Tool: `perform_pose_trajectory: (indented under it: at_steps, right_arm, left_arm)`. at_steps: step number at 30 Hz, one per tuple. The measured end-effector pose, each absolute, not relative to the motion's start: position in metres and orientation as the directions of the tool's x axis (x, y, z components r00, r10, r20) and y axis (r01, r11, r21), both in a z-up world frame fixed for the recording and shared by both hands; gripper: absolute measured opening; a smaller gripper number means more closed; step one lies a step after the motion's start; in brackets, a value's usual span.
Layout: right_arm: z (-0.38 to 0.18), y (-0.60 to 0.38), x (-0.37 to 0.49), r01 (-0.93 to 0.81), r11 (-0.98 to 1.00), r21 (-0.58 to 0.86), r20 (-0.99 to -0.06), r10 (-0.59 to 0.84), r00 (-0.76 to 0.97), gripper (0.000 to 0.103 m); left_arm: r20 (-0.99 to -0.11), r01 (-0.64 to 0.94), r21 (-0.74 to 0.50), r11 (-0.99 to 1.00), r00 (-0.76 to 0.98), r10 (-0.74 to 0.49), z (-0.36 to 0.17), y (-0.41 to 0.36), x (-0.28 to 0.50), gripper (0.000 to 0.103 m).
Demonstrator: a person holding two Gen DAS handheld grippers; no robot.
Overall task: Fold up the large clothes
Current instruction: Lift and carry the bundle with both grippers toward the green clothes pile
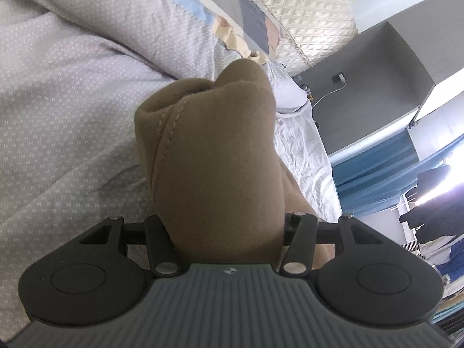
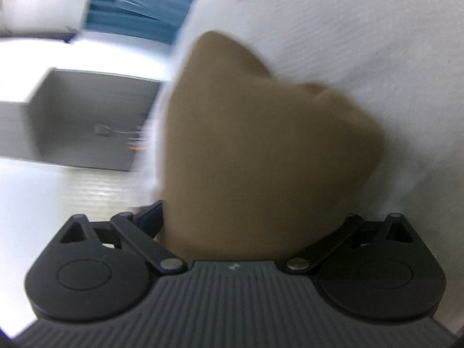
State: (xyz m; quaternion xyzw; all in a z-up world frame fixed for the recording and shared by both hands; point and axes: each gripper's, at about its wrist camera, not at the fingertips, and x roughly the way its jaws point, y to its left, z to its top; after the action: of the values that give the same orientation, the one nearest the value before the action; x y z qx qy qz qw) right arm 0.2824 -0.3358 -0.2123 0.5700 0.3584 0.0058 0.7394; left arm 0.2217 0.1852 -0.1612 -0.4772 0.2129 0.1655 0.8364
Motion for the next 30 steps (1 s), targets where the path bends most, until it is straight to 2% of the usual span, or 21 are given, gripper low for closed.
perform_pose_trajectory:
  at_steps: [1, 3, 5, 6, 7, 8, 11, 17, 23, 30]
  right_arm:
    - [-0.214, -0.337, 0.283, 0.402, 0.342, 0.849, -0.519, 0.408, 0.751, 0.102]
    - [-0.209, -0.334, 0.287, 0.392, 0.339, 0.855, -0.506, 0.386, 0.771, 0.097]
    - [-0.193, -0.331, 0.286, 0.341, 0.396, 0.852, -0.487, 0.364, 0.794, 0.079]
    - [-0.187, -0.330, 0.285, 0.312, 0.425, 0.850, -0.476, 0.362, 0.802, 0.074]
    - [-0.179, -0.331, 0.283, 0.277, 0.441, 0.854, -0.452, 0.364, 0.814, 0.063]
    - [-0.173, -0.334, 0.278, 0.242, 0.439, 0.865, -0.421, 0.375, 0.826, 0.057]
    - [-0.150, -0.336, 0.272, 0.132, 0.437, 0.890, -0.331, 0.419, 0.846, 0.054]
    - [-0.109, -0.336, 0.257, -0.047, 0.484, 0.874, -0.226, 0.492, 0.841, 0.052]
    - [-0.063, -0.349, 0.240, -0.101, 0.465, 0.879, -0.171, 0.508, 0.844, 0.052]
    - [0.007, -0.401, 0.200, -0.163, 0.496, 0.853, -0.083, 0.437, 0.896, 0.052]
  left_arm:
    - [-0.515, -0.480, -0.723, 0.496, 0.854, 0.075, -0.160, 0.185, 0.222, 0.058]
    - [-0.513, -0.477, -0.716, 0.509, 0.855, 0.079, -0.158, 0.183, 0.222, 0.058]
    - [-0.512, -0.475, -0.707, 0.525, 0.855, 0.085, -0.157, 0.182, 0.222, 0.057]
    - [-0.515, -0.477, -0.699, 0.533, 0.853, 0.089, -0.157, 0.183, 0.223, 0.056]
    - [-0.518, -0.480, -0.684, 0.549, 0.850, 0.097, -0.154, 0.180, 0.223, 0.055]
    - [-0.520, -0.479, -0.667, 0.570, 0.848, 0.104, -0.151, 0.178, 0.224, 0.055]
    - [-0.517, -0.470, -0.663, 0.582, 0.851, 0.098, -0.144, 0.181, 0.223, 0.052]
    - [-0.507, -0.453, -0.653, 0.607, 0.857, 0.094, -0.117, 0.187, 0.210, 0.049]
    - [-0.488, -0.399, -0.658, 0.639, 0.872, 0.042, -0.079, 0.172, 0.189, 0.048]
    - [-0.432, -0.276, -0.679, 0.680, 0.900, -0.066, -0.022, 0.116, 0.187, 0.047]
